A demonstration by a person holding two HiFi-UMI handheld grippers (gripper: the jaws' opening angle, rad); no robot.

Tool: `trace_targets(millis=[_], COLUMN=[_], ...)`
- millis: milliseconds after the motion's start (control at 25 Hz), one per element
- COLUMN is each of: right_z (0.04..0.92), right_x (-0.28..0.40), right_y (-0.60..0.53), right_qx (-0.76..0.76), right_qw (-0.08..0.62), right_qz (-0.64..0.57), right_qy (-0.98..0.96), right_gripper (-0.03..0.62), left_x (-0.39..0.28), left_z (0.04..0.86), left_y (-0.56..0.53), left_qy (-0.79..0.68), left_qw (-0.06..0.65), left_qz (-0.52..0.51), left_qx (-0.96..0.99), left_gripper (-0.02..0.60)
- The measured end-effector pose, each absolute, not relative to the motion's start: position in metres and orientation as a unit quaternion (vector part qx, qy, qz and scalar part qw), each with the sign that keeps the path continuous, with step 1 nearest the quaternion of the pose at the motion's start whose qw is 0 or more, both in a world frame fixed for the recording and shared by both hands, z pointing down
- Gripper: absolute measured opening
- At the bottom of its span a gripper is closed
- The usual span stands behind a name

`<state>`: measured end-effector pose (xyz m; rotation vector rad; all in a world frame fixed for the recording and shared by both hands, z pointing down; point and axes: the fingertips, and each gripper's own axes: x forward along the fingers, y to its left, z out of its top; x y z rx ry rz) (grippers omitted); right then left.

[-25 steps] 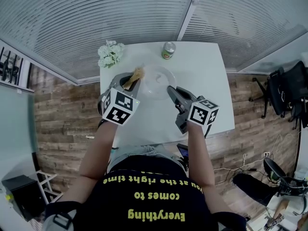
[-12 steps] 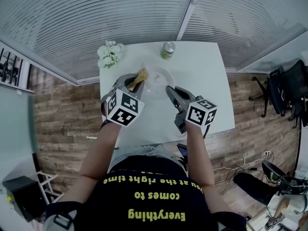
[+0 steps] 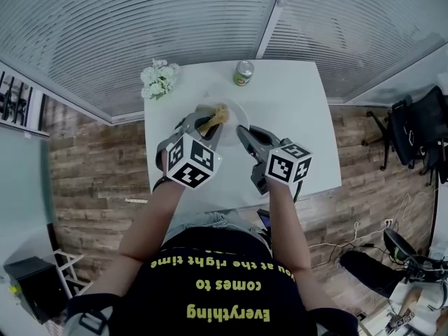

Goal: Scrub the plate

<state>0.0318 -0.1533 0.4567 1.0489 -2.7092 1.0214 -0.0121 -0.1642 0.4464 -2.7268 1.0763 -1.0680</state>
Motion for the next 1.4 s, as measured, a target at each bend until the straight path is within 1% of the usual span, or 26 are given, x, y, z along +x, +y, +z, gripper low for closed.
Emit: trace_targets(millis=[640, 1000, 1400], right_z=[0.459, 0.46, 0.451], right_x=[0.03, 0.029, 0.033], right_y=[-0.152, -0.153, -0.154], right_qx=[0.336, 0.333, 0.333], right_qw=[0.039, 0.032, 0.014], right_qz=[0.335, 0.337, 0.338], right_qy=[-0.879, -0.88, -0.88], right_gripper=[0.014, 0.014, 0.014], left_x=[0.032, 0.031, 0.015], left_z=[0.438, 0.439, 0.446], left_y=[-0.141, -0.142, -0.146], left_qy=[0.29, 0.284, 0.297], left_qw=[0.052, 0.056, 0.048], left_qz=[-0.341, -0.343, -0.367], left_qx=[-0.893, -0.894, -0.88], left_gripper=[0.064, 0.064, 0.064])
